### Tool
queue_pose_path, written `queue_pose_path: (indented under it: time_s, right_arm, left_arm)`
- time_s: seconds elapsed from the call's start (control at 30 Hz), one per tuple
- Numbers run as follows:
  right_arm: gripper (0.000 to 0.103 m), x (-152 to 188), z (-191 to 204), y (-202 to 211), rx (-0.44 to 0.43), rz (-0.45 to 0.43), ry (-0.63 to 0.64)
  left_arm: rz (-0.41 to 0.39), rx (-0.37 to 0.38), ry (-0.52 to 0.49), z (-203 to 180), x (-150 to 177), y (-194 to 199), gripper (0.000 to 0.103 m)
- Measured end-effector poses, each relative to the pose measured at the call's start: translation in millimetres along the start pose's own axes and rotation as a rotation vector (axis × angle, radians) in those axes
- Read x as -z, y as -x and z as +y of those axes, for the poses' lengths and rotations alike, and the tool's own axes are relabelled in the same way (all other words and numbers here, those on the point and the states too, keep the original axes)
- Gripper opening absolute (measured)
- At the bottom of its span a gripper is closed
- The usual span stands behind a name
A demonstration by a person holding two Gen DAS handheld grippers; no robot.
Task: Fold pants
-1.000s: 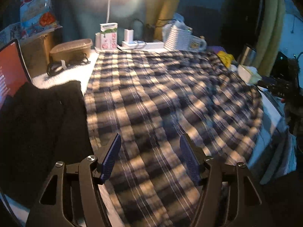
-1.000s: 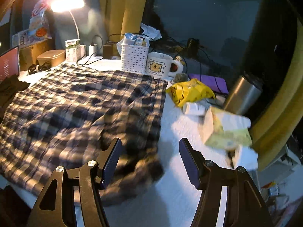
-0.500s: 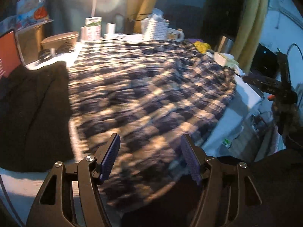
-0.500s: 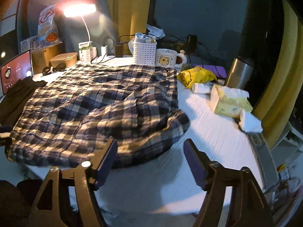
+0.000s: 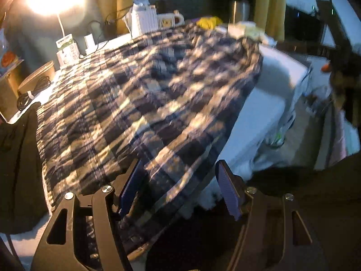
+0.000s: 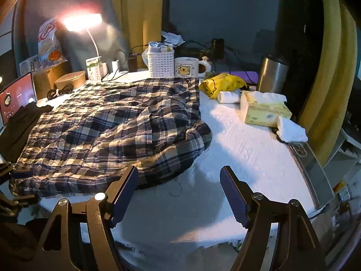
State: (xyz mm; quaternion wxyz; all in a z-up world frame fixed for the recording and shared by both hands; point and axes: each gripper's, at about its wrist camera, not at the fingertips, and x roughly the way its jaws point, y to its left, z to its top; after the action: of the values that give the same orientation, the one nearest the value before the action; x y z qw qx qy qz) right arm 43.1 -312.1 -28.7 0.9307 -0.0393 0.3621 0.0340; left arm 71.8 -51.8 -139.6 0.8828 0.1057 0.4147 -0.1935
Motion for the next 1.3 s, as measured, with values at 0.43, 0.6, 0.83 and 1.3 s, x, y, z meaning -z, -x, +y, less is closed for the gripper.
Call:
queue_pose_path:
  time_s: [0.43,0.6,0.83,1.3]
  right_arm:
    - [0.077,3.9,6.7,-6.2,-0.018,0.008,0.009]
    - [0.077,3.8,5.8,-8.8,-0.014,0.013,0.011]
    - [0.077,8.0,-17.5,-20.6,0.032,0.032,-0.003]
    - [0.077,14.7,-24.8,-80.6,0.038,0.103,0.241]
  left_arm:
    - [-0.013,-0.121,0.122,47.1,12.5,10.7,0.067]
    - [-0.040,-0.113,0.133,52.3,25.0,16.4,0.069]
    - [-0.102,-0.130,0.135,53.3,39.5,20.6,0.081]
    - [-0.160,0.000,0.121,61.3,15.2,43.7,0.004]
